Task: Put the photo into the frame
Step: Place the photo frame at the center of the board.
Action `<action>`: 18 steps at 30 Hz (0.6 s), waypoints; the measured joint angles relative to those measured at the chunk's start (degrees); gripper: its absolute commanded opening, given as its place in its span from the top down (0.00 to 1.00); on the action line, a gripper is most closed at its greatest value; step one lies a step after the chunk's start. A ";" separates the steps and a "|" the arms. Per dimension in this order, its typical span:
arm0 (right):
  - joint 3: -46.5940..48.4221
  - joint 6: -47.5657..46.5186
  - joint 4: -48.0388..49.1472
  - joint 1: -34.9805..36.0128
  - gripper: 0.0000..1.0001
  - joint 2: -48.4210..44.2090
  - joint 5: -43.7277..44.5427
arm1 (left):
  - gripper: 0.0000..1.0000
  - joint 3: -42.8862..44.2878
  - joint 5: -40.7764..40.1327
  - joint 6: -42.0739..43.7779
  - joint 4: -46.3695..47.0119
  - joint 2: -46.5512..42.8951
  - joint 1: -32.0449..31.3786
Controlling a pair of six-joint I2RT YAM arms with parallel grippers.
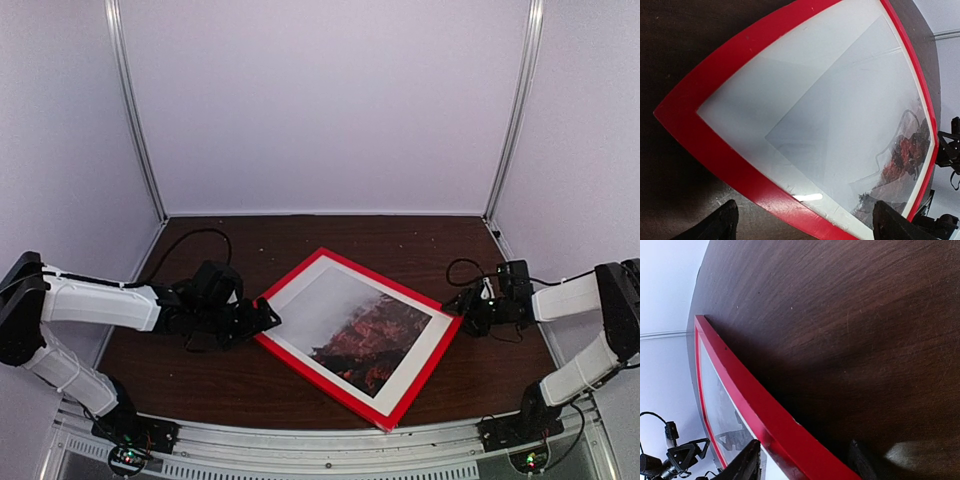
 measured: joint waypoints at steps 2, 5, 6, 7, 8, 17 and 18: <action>0.96 -0.94 -1.86 0.02 0.35 -0.02 0.42 | 0.06 -0.22 -0.37 0.02 -0.17 -0.87 -0.07; 2.78 -2.75 -5.88 0.04 0.28 -0.59 2.40 | 0.06 -0.28 -1.27 0.02 -0.72 -1.62 -0.33; 3.34 -3.48 -7.56 0.04 0.26 -1.01 3.45 | 0.06 -0.37 -1.44 0.02 -0.83 -1.70 -0.42; 3.89 -3.93 -9.18 0.04 0.23 -1.42 4.55 | 0.06 -0.52 -1.64 0.02 -0.92 -1.73 -0.48; 4.57 -4.90 -11.23 0.02 0.21 -1.97 5.95 | 0.06 -0.63 -1.73 0.00 -1.11 -1.73 -0.57; 9.99 -10.75 -24.72 -0.02 0.12 -4.79 13.73 | 0.06 -1.11 -2.08 -1.27 -1.09 -0.11 -1.22; 11.28 -11.47 -25.24 -0.02 0.12 -4.02 13.66 | 0.06 -1.11 -2.08 -1.36 -1.01 0.37 -1.22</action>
